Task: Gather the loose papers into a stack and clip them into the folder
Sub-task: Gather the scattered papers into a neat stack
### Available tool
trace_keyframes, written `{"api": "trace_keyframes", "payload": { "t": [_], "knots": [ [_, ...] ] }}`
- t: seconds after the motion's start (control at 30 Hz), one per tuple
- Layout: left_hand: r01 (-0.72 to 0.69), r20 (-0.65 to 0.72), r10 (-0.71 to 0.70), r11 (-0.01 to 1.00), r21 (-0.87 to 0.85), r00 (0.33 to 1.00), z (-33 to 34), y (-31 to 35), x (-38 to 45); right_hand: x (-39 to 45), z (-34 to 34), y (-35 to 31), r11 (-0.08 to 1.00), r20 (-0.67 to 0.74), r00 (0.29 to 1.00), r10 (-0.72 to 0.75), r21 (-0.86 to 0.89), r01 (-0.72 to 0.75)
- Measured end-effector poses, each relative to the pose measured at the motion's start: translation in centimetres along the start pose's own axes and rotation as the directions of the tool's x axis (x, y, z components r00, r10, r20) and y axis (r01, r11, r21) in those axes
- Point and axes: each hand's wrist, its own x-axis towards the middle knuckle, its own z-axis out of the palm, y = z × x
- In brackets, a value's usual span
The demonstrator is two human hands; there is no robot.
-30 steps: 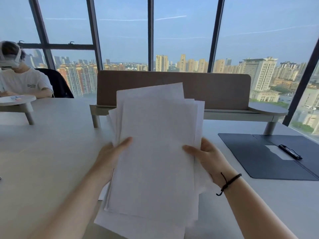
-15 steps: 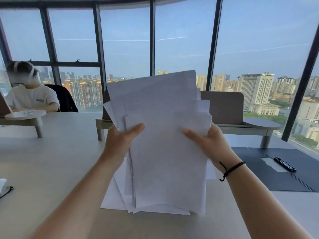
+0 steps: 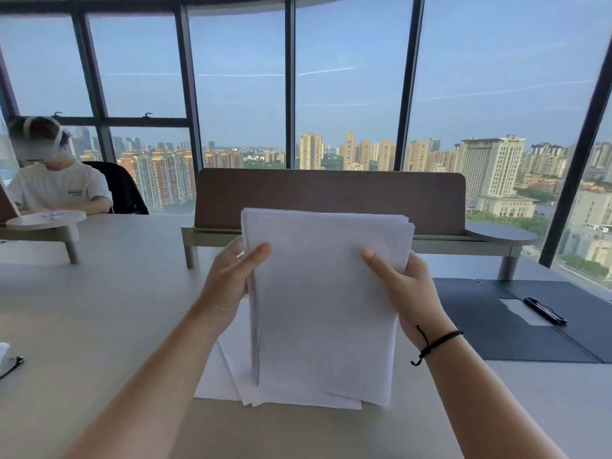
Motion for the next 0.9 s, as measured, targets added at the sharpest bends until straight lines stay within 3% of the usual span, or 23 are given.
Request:
{"api": "trace_keyframes", "payload": {
  "t": [0.23,0.43,0.53,0.73,0.8,0.9],
  "knots": [
    [0.196,0.079,-0.196,0.981,0.014,0.977,0.5,-5.5,-3.0,-1.9,-0.8,3.2,0.986,-0.01,0.988,0.153,0.068,-0.152],
    [0.134,-0.056,-0.132,0.99,0.032,0.99,1.8,-4.1,-1.4,-0.2,0.7,1.7,0.995,-0.067,0.994,0.087,0.052,-0.084],
    [0.139,-0.038,-0.14,0.99,-0.011,0.989,1.3,-4.3,-1.0,0.3,0.5,2.1,0.996,-0.04,0.997,0.069,0.063,-0.066],
    [0.371,0.09,-0.381,0.923,0.106,0.92,0.2,-10.4,-3.4,-1.9,-0.8,9.4,0.956,-0.047,0.955,0.293,0.019,-0.293],
    [0.407,0.08,-0.419,0.904,0.134,0.905,0.1,-11.1,-3.4,-2.2,-1.3,11.2,0.938,-0.021,0.938,0.345,-0.031,-0.345],
    [0.397,-0.045,-0.394,0.907,0.141,0.918,-0.8,-11.9,-2.3,-1.7,-1.5,12.3,0.924,0.003,0.929,0.37,-0.104,-0.368]
  ]
}}
